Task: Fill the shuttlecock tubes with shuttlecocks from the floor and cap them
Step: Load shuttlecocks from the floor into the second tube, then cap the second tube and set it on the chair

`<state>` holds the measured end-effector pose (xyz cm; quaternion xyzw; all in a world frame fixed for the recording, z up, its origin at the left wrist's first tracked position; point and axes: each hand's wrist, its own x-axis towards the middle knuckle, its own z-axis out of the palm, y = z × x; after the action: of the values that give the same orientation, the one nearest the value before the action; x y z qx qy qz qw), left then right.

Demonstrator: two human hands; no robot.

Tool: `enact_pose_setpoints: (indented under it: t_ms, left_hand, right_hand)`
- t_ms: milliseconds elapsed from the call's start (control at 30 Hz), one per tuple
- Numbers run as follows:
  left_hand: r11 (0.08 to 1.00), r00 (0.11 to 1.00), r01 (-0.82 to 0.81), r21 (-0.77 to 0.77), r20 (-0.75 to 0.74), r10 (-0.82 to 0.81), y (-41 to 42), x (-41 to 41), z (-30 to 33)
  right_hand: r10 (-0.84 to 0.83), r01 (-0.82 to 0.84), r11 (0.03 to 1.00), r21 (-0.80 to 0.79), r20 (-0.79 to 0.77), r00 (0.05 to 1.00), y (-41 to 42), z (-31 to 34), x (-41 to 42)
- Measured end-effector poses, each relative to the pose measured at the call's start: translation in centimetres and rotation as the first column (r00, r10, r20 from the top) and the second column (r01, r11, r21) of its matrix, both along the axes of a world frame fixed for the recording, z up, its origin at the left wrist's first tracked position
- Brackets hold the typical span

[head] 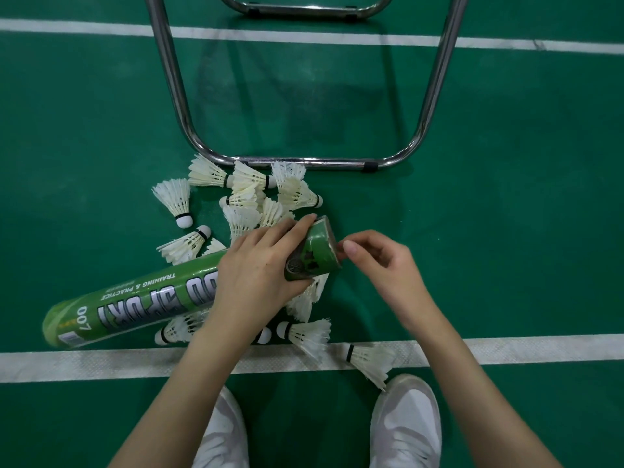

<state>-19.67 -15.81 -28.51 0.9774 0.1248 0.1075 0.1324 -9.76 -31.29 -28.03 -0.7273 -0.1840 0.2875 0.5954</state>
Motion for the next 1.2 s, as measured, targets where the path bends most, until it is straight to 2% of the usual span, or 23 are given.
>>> enact_pose_setpoints:
  t_ms: [133,333,800,1033,1200]
  left_hand:
    - [0.999,0.998,0.015,0.032,0.061,-0.017,0.1,0.6,2.1]
    - [1.0,0.991,0.005,-0.014,0.13,-0.003,0.9,1.8,5.6]
    - [0.995,0.949,0.012,0.098,0.313,-0.042,1.3,3.6,17.1]
    - [0.993,0.95,0.045,-0.108,0.312,-0.009,0.7,3.7,22.5]
    - [0.955,0.95,0.071,-0.288,0.311,0.023,0.2,5.6,25.5]
  right_hand:
    - [-0.011,0.009,0.999,0.033,0.056,0.998,0.2,1.4,0.4]
    - [-0.022,0.004,0.995,0.103,0.175,0.984,0.9,4.9,1.9]
    - [-0.03,-0.042,0.983,0.177,0.386,0.922,1.8,16.4,3.9]
    - [-0.076,-0.019,0.982,0.186,0.488,0.869,1.0,22.5,4.7]
    - [-0.114,0.026,0.987,0.156,0.593,0.797,0.8,26.1,7.5]
